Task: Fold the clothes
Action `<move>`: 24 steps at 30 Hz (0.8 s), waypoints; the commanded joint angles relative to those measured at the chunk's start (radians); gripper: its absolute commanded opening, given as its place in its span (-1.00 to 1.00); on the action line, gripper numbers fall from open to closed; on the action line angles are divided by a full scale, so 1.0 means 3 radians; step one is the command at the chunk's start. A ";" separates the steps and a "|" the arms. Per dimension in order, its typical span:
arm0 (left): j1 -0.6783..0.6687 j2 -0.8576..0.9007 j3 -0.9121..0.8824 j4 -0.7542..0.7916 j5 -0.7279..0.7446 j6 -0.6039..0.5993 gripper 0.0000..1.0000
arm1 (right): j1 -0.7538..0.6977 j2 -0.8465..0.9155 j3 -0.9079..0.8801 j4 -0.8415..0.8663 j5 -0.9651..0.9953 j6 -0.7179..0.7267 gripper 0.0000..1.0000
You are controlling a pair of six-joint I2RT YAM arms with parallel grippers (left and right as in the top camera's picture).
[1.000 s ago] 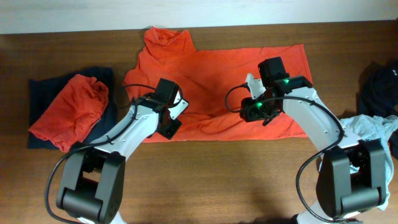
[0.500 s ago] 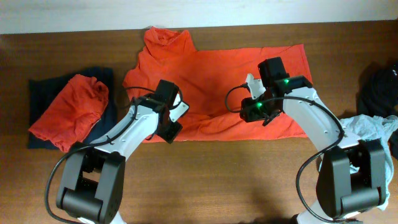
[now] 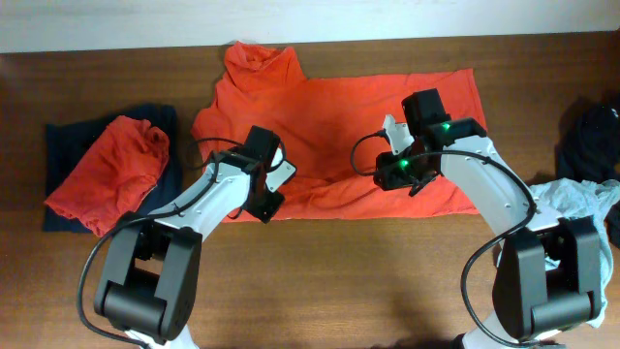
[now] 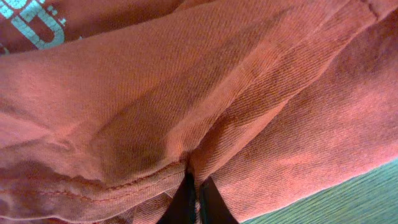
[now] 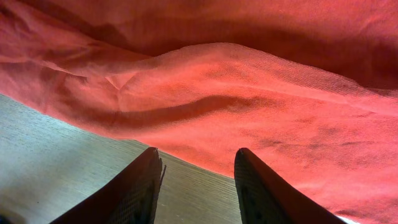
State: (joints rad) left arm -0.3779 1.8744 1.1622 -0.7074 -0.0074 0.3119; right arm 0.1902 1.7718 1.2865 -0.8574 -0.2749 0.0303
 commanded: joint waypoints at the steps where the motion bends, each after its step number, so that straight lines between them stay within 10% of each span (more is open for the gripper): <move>1: 0.0000 0.0005 0.0127 -0.0134 0.0037 -0.0003 -0.99 | -0.0013 -0.0057 0.0050 0.0000 -0.0031 0.0025 -0.15; 12: 0.0000 -0.0060 0.0759 -0.0556 -0.0076 -0.0010 -0.99 | -0.0013 -0.0057 0.0050 0.0000 -0.0032 0.0025 -0.16; 24: 0.0000 -0.0058 0.0785 0.0070 -0.0239 0.0017 -1.00 | -0.0013 -0.0057 0.0050 0.0014 -0.0032 0.0025 -0.16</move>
State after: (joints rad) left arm -0.3779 1.8740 1.3815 -0.7216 -0.0666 0.3115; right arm 0.1902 1.7718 1.2865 -0.8562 -0.2749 0.0299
